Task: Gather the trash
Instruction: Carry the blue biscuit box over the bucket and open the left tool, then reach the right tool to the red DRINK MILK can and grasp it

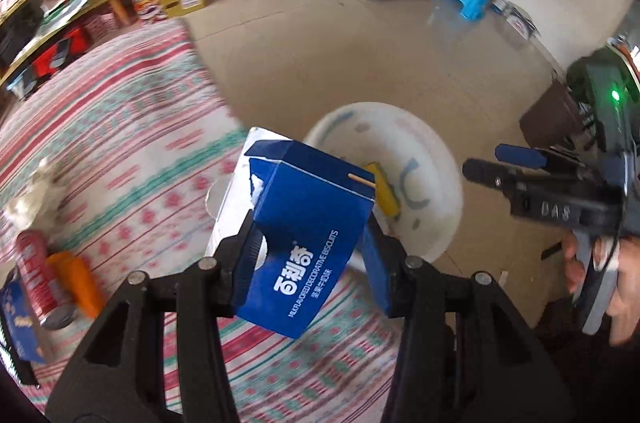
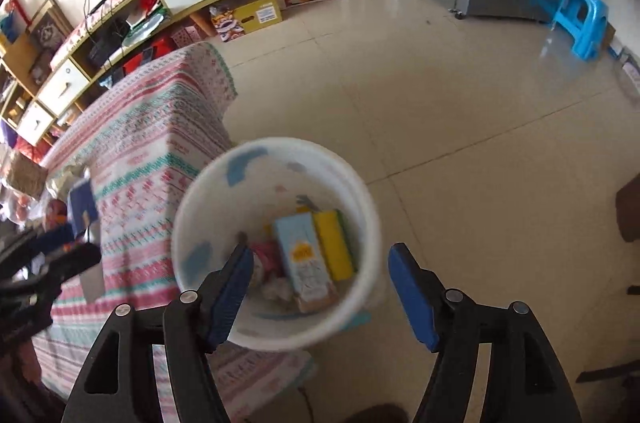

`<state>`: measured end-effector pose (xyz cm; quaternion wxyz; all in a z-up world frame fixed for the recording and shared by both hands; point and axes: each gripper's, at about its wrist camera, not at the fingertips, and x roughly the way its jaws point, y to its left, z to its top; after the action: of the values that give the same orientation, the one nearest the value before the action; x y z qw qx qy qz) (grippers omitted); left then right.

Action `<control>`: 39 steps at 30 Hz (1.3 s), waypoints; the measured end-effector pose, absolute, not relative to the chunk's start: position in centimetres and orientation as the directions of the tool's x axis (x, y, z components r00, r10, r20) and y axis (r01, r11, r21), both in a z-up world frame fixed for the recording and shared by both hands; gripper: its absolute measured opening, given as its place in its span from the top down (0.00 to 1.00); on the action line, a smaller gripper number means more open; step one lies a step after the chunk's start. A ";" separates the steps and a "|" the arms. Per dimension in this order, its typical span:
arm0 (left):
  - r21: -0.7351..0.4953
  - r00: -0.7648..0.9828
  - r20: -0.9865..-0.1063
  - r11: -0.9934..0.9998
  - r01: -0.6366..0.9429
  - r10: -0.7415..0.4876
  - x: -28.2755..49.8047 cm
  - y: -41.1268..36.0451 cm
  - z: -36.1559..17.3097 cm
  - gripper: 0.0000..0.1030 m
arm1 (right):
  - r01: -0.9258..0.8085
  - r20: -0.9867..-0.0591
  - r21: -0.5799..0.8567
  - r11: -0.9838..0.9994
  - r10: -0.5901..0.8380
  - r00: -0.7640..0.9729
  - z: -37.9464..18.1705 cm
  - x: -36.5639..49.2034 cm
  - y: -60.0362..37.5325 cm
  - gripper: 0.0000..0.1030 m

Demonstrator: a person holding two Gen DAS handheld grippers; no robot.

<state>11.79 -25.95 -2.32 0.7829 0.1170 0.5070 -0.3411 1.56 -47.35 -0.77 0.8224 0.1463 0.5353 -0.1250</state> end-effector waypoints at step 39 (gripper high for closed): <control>-0.088 0.347 -0.867 0.796 0.598 -0.357 12.1 -21.4 -1.9 0.10 | 0.295 -0.912 0.041 0.955 -0.085 0.402 -0.2 0.6 -44.4 0.23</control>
<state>12.11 -21.44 -1.92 0.8113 0.1234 0.4898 -0.2943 0.55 -44.38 -0.17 0.8316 0.0979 0.5347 -0.1143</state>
